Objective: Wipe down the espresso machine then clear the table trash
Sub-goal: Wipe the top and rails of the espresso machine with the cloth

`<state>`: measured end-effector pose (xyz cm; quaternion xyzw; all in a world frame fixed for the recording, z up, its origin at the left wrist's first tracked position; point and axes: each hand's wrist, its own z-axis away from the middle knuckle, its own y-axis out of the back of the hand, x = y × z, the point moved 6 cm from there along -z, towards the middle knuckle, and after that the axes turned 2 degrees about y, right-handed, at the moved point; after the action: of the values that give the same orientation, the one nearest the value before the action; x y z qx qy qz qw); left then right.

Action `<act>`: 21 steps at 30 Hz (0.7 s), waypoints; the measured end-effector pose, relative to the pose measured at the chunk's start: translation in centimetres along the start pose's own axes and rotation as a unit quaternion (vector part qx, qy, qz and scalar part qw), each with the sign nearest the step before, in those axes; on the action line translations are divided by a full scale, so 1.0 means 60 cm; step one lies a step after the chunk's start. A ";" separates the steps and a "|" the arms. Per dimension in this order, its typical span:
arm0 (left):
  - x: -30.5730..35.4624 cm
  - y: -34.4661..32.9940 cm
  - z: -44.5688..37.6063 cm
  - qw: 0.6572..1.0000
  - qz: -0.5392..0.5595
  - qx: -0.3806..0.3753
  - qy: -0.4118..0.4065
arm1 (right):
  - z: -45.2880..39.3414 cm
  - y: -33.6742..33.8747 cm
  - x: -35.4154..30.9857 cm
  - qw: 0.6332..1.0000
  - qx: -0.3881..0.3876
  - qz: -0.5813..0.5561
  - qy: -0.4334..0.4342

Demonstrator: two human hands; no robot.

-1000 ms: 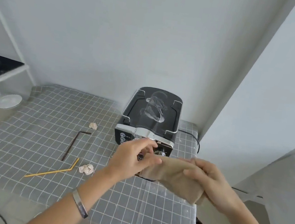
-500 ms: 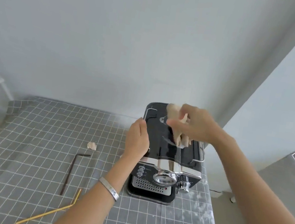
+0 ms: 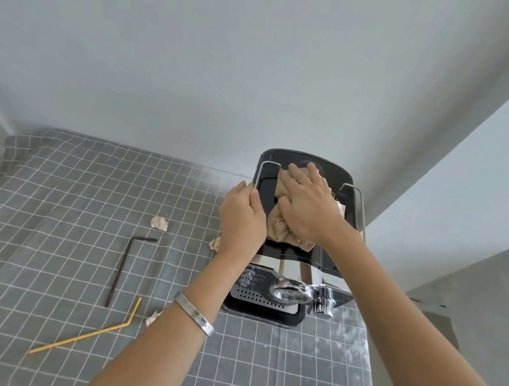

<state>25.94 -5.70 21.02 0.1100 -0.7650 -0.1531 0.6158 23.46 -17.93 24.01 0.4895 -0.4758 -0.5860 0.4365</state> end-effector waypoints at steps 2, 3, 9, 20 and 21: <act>0.004 0.003 0.002 1.000 -0.003 0.002 -0.009 | 0.018 0.003 -0.003 1.000 0.009 -0.013 0.010; 0.005 0.003 0.001 1.000 -0.007 0.002 -0.011 | 0.027 0.005 -0.005 1.000 0.014 -0.024 0.015; -0.001 -0.001 0.000 1.000 -0.015 0.005 0.003 | 0.071 0.004 -0.005 0.990 0.036 -0.119 0.071; 0.000 -0.002 0.000 1.000 -0.024 -0.001 0.000 | 0.097 0.100 0.077 0.917 0.122 -0.379 -0.021; -0.002 -0.003 0.000 1.000 -0.023 0.000 0.001 | 0.091 0.115 0.087 0.911 0.164 -0.374 -0.053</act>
<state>25.98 -5.83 20.87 0.1278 -0.7614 -0.1670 0.6133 17.62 -23.44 30.38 0.6646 -0.3698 -0.6452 0.0735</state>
